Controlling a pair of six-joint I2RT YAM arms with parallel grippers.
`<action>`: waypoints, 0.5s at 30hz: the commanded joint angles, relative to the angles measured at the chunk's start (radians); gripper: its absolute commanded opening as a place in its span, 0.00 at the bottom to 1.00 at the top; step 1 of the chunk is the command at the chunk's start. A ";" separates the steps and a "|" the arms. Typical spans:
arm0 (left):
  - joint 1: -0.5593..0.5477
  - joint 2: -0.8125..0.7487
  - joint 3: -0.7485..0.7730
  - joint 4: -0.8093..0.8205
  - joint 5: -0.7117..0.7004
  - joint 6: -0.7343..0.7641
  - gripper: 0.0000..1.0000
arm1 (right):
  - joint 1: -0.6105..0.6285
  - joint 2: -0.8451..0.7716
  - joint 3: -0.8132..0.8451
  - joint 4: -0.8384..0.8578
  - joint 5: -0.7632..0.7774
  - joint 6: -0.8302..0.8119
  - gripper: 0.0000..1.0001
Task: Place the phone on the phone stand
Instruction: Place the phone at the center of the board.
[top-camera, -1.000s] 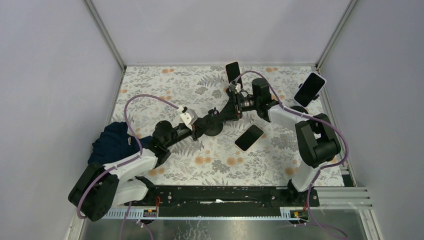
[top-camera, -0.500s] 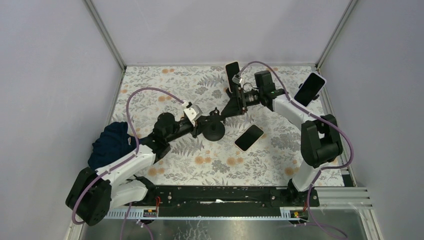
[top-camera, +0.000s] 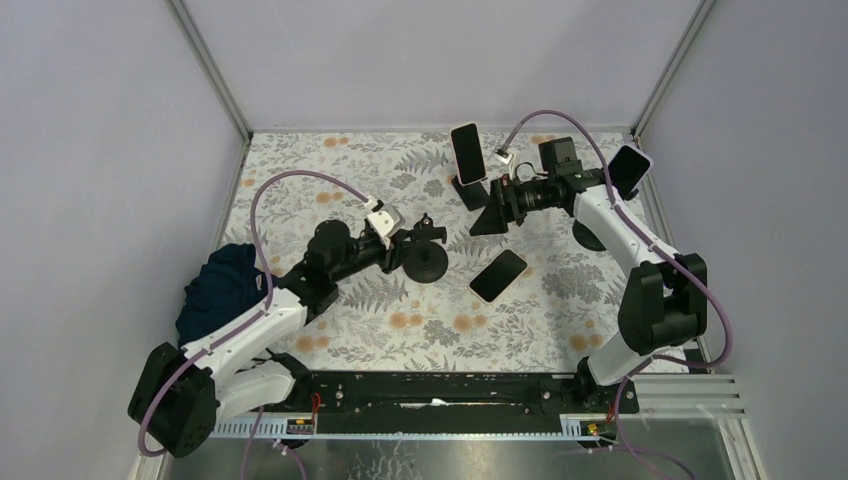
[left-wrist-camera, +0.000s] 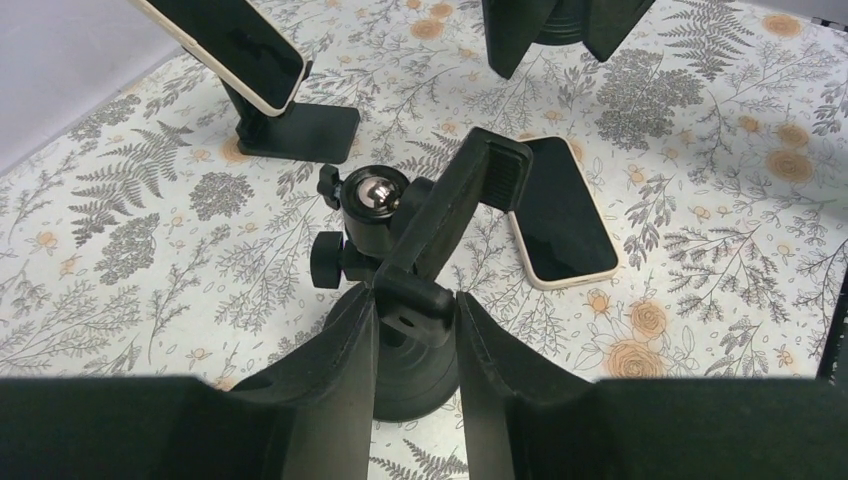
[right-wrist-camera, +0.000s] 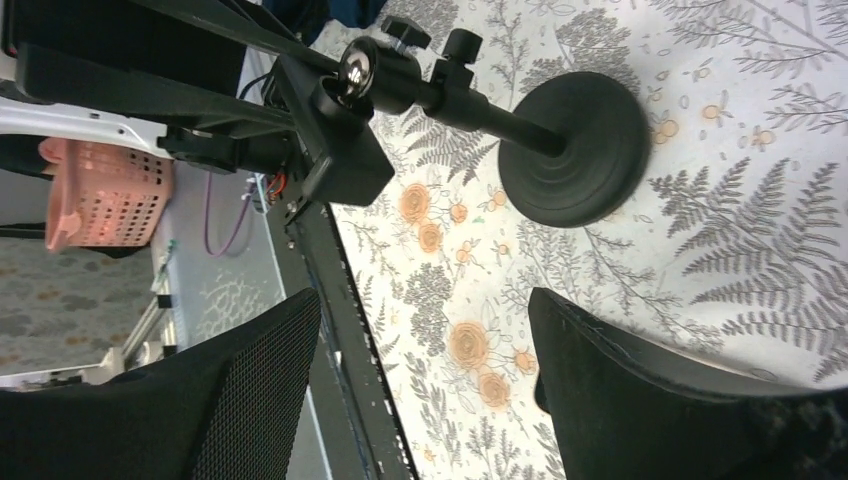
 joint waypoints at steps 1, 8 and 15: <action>0.002 -0.043 -0.002 -0.005 -0.006 -0.023 0.42 | -0.030 -0.060 -0.015 -0.052 0.031 -0.119 0.84; 0.002 -0.124 -0.040 0.002 -0.007 -0.069 0.52 | -0.045 -0.100 -0.071 -0.048 0.029 -0.168 0.84; 0.003 -0.266 -0.049 -0.079 -0.067 -0.172 0.63 | -0.063 -0.135 -0.107 -0.056 0.019 -0.218 0.85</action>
